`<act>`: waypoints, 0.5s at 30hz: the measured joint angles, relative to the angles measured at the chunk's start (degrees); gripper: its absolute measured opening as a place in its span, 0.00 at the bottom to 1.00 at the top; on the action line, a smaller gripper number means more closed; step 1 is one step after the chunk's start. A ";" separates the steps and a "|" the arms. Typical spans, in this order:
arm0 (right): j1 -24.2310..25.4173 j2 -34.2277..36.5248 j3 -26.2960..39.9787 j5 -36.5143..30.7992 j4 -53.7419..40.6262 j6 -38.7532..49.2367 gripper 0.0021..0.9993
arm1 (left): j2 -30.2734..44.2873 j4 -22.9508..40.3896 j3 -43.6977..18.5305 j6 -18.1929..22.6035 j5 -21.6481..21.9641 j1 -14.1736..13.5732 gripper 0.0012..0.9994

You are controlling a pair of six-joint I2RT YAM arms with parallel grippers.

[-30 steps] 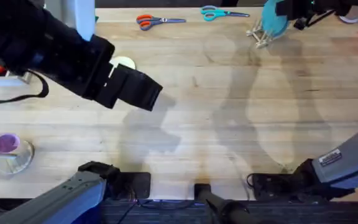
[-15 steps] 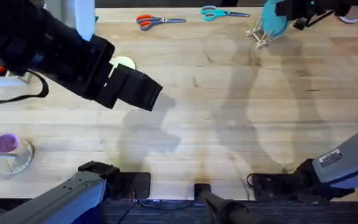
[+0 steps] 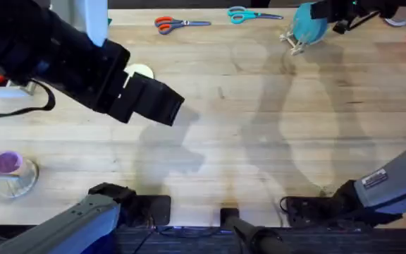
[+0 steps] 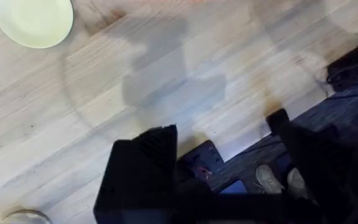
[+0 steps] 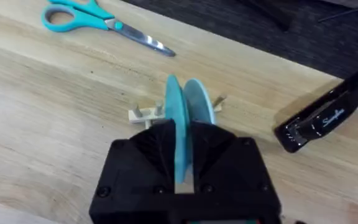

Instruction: Pick up the plates from the table one by one and place each into a slot on the dish rack.

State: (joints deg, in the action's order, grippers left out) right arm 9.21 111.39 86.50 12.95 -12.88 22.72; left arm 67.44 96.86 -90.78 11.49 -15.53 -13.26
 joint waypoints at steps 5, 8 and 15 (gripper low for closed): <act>0.00 0.00 0.00 0.00 0.01 0.00 0.17 | 0.00 0.00 0.00 0.00 0.00 0.00 0.99; 0.00 0.00 0.00 -0.01 0.10 0.00 0.17 | 0.00 0.00 0.00 0.00 0.00 0.00 0.99; 0.00 0.00 0.00 0.00 0.42 0.00 0.17 | 0.00 0.00 0.00 -0.01 0.00 0.00 0.99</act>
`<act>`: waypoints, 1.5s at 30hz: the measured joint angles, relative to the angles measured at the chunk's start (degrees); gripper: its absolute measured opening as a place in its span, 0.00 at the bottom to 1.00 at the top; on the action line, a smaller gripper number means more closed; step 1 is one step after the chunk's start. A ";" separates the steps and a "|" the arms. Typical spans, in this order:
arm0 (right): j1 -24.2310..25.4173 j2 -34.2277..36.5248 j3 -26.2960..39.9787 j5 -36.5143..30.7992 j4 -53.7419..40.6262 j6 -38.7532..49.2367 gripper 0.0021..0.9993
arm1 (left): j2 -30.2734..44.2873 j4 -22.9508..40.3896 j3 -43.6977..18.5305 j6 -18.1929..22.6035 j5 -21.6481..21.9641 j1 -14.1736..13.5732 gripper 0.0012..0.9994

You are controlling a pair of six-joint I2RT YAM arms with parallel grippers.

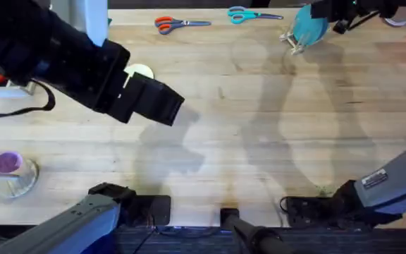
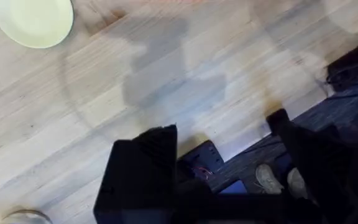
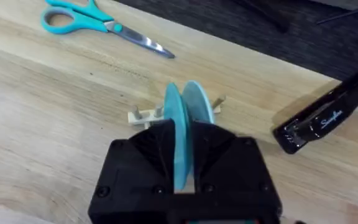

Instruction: Pick up the plates from the table one by one and place each into a slot on the dish rack.

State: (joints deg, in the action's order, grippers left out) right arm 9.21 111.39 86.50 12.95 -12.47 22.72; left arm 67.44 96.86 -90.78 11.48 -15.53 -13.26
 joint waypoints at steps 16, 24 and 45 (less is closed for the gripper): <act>0.00 -17.86 0.00 0.00 -11.73 0.00 0.32 | 0.00 0.00 0.00 0.01 0.00 0.00 0.99; 0.00 -30.72 0.00 0.00 -27.17 -0.04 0.68 | 0.00 0.00 0.00 0.01 0.00 0.00 0.99; 0.00 -35.65 0.00 0.02 -29.81 -0.42 0.99 | 0.00 0.00 0.00 0.01 0.00 0.00 0.99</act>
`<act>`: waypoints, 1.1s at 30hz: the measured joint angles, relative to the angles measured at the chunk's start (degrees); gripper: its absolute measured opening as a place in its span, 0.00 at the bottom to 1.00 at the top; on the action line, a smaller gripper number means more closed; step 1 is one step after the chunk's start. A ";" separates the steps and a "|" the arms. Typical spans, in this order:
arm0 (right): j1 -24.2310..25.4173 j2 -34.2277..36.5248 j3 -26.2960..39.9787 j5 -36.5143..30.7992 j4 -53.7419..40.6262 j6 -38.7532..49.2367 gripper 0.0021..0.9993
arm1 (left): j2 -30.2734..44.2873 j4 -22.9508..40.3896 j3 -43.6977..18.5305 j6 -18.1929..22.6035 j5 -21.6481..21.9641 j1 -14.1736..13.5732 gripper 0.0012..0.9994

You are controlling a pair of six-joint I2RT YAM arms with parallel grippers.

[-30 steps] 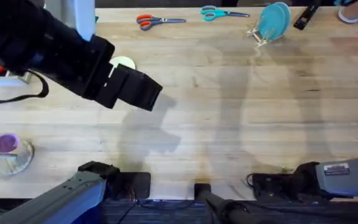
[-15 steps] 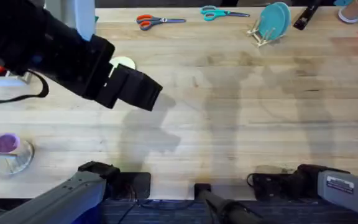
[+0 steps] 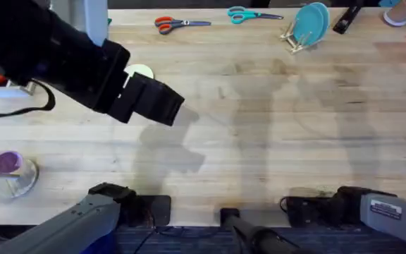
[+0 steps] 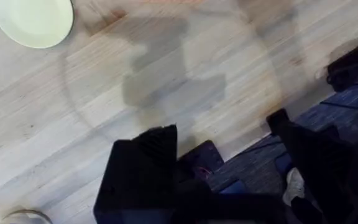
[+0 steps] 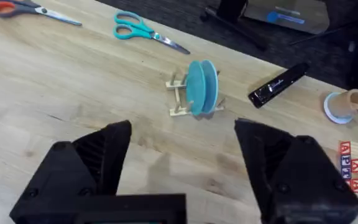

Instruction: Pick up the plates from the table one by one and place each into a slot on the dish rack.

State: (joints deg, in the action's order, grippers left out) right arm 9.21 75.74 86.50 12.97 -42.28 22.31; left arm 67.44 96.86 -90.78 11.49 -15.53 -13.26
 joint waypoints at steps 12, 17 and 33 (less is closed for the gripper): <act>0.00 -0.01 0.00 0.00 -0.04 -1.36 0.99 | 0.00 -2.42 0.00 -0.01 -0.11 0.00 0.99; 0.00 0.00 0.00 0.00 -0.04 -2.41 0.99 | 0.00 -3.31 0.00 -0.02 -3.81 0.00 0.99; 0.00 0.00 0.00 0.00 -0.11 -2.64 0.99 | 0.00 -4.81 0.00 -0.37 -8.92 0.00 0.14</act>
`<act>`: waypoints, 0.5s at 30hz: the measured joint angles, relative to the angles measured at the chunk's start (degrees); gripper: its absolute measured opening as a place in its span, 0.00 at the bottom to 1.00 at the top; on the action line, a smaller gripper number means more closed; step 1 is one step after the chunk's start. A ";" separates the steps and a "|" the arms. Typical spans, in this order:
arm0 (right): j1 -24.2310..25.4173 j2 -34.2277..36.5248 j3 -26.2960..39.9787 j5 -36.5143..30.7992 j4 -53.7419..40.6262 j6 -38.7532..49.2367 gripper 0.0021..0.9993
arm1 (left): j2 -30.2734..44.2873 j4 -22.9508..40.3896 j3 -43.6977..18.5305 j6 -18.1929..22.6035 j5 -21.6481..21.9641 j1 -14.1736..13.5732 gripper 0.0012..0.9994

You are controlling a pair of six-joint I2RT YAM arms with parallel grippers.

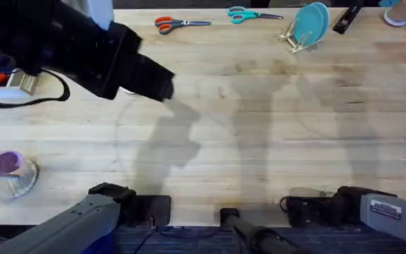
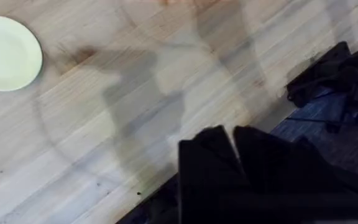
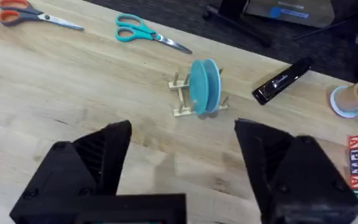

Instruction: Pick up the plates from the table one by one and place each into a slot on the dish rack.

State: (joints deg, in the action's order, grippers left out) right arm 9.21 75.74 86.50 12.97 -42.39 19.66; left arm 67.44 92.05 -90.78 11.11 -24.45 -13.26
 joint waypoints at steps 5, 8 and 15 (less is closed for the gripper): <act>0.00 0.00 0.00 0.00 -0.02 0.00 0.99 | 0.00 -0.11 0.00 0.00 -2.19 0.00 0.04; 0.00 -0.02 0.00 0.00 -0.02 -0.02 0.99 | 0.00 -0.11 0.00 -0.02 -3.32 0.00 0.04; 0.00 -0.01 0.00 0.00 -0.02 -0.17 0.99 | 0.48 -0.50 0.00 -0.70 -4.35 0.00 0.04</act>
State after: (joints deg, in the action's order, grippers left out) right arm 9.21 75.74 86.50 12.97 -42.41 19.49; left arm 67.92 91.55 -90.78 10.41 -28.80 -13.26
